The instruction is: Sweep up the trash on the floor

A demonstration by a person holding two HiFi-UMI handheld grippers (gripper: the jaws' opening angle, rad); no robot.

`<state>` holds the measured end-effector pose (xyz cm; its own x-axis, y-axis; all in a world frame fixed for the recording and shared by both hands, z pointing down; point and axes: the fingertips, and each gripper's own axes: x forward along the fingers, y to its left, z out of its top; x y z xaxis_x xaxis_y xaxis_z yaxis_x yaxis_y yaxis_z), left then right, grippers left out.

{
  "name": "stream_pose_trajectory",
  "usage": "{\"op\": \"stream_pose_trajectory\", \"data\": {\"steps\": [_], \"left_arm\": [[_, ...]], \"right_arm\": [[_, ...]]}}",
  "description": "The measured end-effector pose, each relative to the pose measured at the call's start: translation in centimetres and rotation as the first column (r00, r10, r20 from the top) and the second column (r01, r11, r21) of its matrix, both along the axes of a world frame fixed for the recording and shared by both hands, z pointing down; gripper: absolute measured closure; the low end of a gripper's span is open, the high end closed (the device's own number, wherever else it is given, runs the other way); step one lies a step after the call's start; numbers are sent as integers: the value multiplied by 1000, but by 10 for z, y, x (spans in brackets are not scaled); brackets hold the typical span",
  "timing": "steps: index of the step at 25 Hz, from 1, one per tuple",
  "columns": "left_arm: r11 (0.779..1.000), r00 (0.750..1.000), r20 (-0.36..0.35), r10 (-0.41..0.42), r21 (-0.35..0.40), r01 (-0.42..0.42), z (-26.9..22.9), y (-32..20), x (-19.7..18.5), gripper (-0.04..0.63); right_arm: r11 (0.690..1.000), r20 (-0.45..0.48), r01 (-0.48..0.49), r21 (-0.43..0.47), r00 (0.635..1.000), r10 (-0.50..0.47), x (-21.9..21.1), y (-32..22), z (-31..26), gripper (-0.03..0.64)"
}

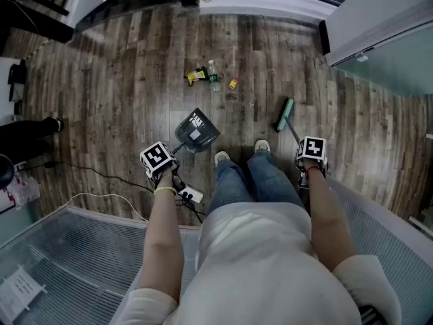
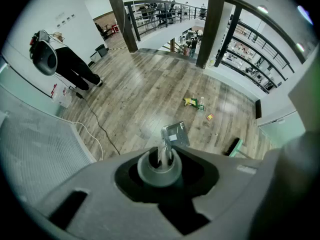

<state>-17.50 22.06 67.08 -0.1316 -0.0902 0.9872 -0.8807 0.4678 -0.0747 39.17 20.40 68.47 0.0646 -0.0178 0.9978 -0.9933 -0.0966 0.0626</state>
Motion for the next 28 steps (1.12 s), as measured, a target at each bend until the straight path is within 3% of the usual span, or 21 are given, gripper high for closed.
{"op": "stream_pose_trajectory", "data": {"steps": [15,21,28], "left_arm": [[1000,1000,1,4,-13,-4,2,-4,2,499],[1000,1000,5,9,-10,-9,0,-5,2,499],[1000,1000,-10,0,-18,0,3,3,8,499]], "right_arm": [[1000,0,6,-1,1000,-6,2,-3,1,515],[998,5,-56,22,998,56,2,-3,2,515],[998,-3,-51,24,999,51,-3,0,1,515]]}}
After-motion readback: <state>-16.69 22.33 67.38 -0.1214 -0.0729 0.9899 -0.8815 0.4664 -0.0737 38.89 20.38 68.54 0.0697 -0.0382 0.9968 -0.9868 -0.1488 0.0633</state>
